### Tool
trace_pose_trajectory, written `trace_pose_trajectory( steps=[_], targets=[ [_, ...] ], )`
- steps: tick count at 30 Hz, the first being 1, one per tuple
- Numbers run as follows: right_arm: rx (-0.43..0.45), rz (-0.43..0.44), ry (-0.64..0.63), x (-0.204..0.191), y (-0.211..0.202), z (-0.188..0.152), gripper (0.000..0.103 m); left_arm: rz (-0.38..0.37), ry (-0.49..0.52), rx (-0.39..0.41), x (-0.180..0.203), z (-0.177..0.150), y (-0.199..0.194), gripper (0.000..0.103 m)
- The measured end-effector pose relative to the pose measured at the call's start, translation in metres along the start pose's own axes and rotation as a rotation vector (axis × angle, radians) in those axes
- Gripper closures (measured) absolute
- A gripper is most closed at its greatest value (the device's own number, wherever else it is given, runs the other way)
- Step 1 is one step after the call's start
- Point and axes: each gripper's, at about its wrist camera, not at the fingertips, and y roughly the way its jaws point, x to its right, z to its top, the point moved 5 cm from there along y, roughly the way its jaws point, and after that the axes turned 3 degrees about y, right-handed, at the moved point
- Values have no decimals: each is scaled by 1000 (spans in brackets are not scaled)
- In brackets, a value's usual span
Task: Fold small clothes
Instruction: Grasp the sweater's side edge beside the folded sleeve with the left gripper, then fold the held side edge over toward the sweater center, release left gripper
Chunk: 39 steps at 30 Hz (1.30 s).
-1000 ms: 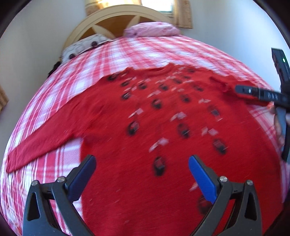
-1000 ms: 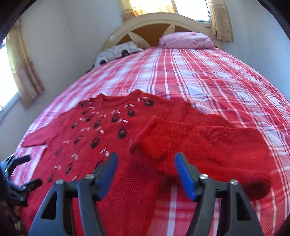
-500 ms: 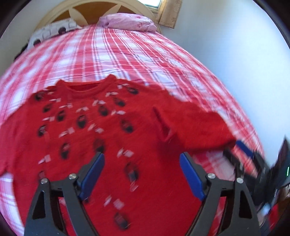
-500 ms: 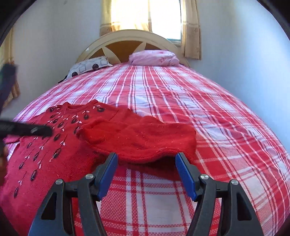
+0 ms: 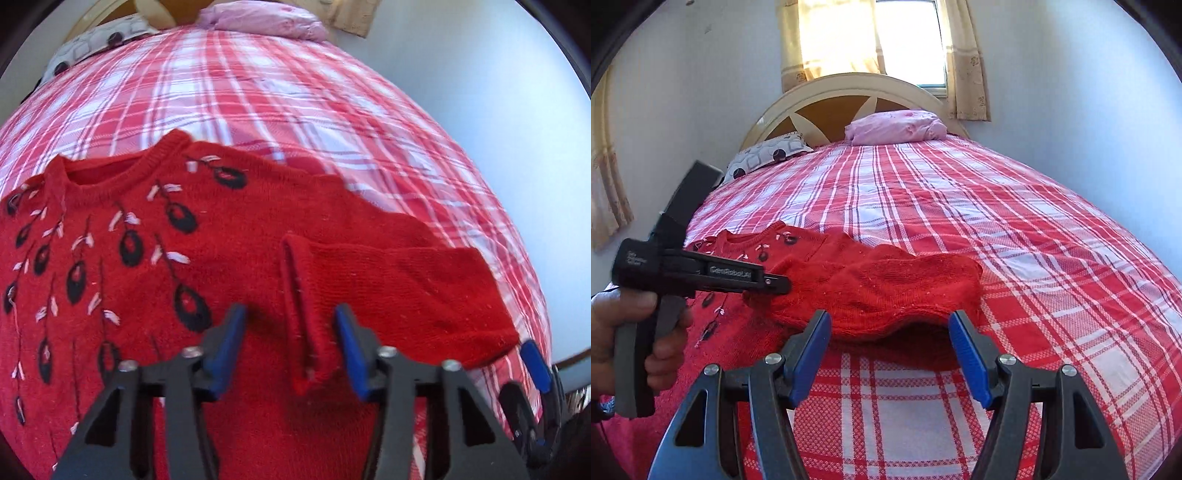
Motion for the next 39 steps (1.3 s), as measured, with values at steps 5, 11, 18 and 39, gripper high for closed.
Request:
trace_pose_trajectory(
  steps=[5,11,18,39],
  targets=[
    [10,-18,1,1,-2,-1,36,-21,43,20,8,-2,-6,91],
    [24,-21,29,7,-4,0,36,-29,30,94,-9,8,-34,95],
    [23,-33,25,7,-3,-1,36,-8,-21,147,-51,11,-63,95],
    [28,-61,3,3,-4,-4,36,89,-166,245,-162,-18,-121,95]
  ],
)
